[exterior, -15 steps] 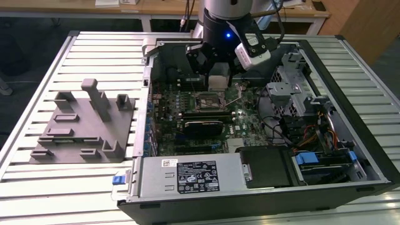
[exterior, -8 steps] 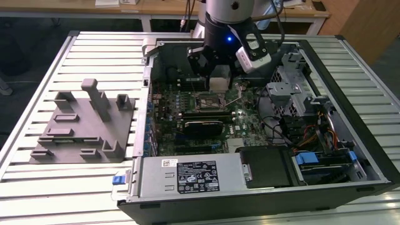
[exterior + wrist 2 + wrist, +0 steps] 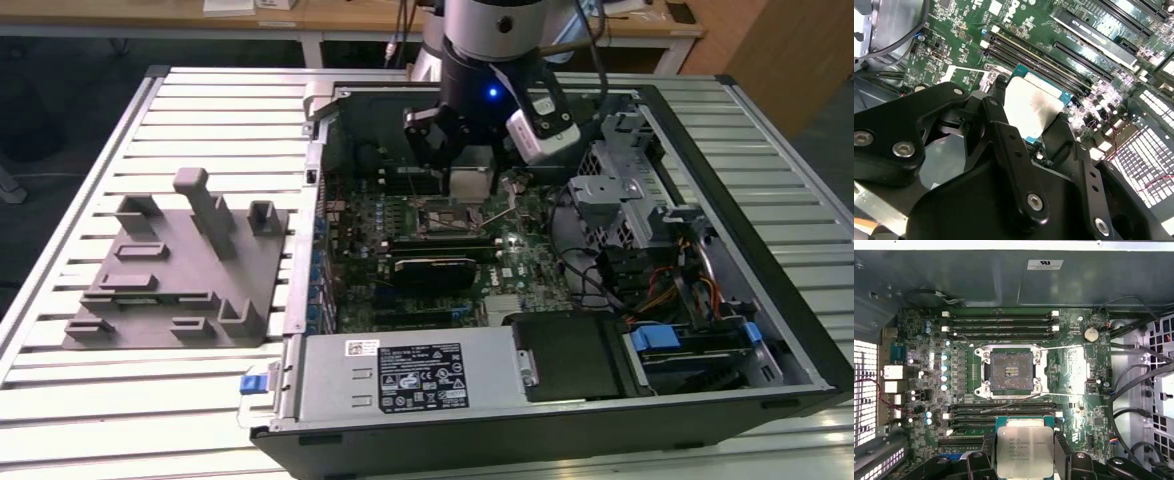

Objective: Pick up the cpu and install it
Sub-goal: 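Pick up the cpu and move it towards the insertion slot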

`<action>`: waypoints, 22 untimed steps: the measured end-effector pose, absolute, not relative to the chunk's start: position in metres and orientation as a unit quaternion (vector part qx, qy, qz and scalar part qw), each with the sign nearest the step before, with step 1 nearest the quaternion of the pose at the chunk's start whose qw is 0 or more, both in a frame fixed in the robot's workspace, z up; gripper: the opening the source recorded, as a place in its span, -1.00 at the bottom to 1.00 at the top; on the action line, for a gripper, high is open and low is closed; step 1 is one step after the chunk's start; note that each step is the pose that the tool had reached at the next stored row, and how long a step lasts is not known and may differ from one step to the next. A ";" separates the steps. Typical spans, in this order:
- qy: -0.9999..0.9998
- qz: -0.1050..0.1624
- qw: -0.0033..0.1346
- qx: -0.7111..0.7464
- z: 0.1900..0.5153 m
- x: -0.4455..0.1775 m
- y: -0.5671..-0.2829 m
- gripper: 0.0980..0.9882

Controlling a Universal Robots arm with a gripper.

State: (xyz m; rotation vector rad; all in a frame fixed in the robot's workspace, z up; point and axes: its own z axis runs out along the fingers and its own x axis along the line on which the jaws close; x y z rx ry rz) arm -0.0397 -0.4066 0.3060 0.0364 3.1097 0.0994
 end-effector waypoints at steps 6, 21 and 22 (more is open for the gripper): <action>0.999 0.032 0.014 0.012 0.298 -0.038 -0.407 0.00; 0.999 0.032 0.011 0.012 0.276 -0.037 -0.398 0.00; 0.999 0.032 0.011 0.012 0.275 -0.037 -0.397 0.00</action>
